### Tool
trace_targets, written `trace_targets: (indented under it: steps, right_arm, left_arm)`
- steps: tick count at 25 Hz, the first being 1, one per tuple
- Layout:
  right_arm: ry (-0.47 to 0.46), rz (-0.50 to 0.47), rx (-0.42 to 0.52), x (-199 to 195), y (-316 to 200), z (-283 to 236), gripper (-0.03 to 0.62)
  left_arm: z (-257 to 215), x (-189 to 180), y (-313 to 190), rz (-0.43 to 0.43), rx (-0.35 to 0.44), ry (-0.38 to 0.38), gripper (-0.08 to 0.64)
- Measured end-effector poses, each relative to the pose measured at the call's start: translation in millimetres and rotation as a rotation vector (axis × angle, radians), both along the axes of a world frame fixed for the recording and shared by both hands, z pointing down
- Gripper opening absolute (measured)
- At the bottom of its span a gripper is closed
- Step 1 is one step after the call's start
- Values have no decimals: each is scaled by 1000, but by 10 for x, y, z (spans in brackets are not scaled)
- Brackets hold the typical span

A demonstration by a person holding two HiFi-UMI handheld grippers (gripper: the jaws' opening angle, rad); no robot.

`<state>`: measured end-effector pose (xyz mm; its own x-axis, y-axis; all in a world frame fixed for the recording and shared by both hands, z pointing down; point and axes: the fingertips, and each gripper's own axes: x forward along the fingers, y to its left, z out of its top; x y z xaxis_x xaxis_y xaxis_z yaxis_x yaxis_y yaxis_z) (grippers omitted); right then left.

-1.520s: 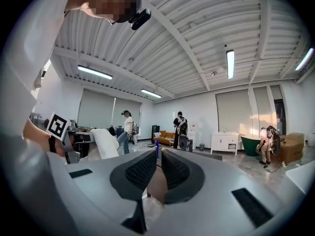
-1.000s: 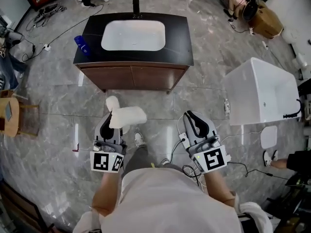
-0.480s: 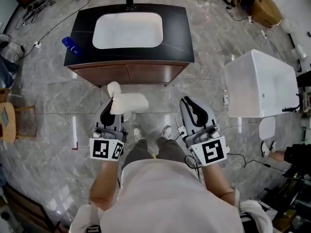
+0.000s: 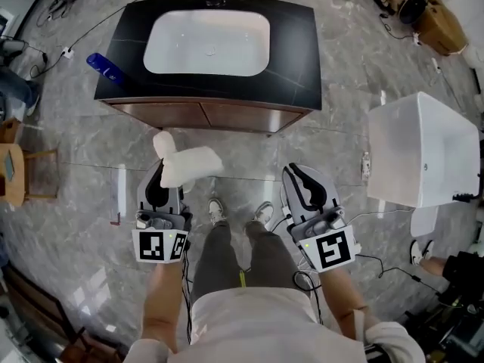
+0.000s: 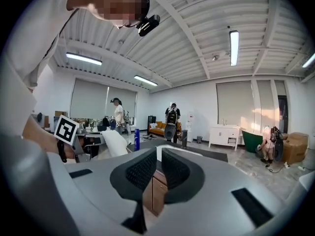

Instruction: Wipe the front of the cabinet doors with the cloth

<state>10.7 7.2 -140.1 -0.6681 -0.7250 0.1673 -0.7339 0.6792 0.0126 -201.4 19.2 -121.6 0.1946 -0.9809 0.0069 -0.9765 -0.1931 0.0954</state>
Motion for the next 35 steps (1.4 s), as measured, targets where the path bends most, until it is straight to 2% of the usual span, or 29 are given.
trace_targets:
  steps: [5, 12, 19, 26, 35]
  right_arm:
    - [-18, -33, -14, -92, -254, 692, 55]
    - [-5, -62, -14, -357, -600, 1982, 55]
    - [-11, -63, 45, -410, -731, 3075, 55]
    - [-34, -78, 82, -444, -935, 3682, 55]
    - [-90, -134, 138, -578, -1210, 4402, 55]
  left_arm:
    - [655, -65, -239, -45, 12, -26, 54]
    - [1866, -212, -695, -34, 44, -17, 54]
    - [2904, -158, -895, -35, 87, -74, 54]
    - [3409, -121, -1093, -32, 120, -130, 54]
    - [3876, -137, -1453, -41, 224, -168, 54]
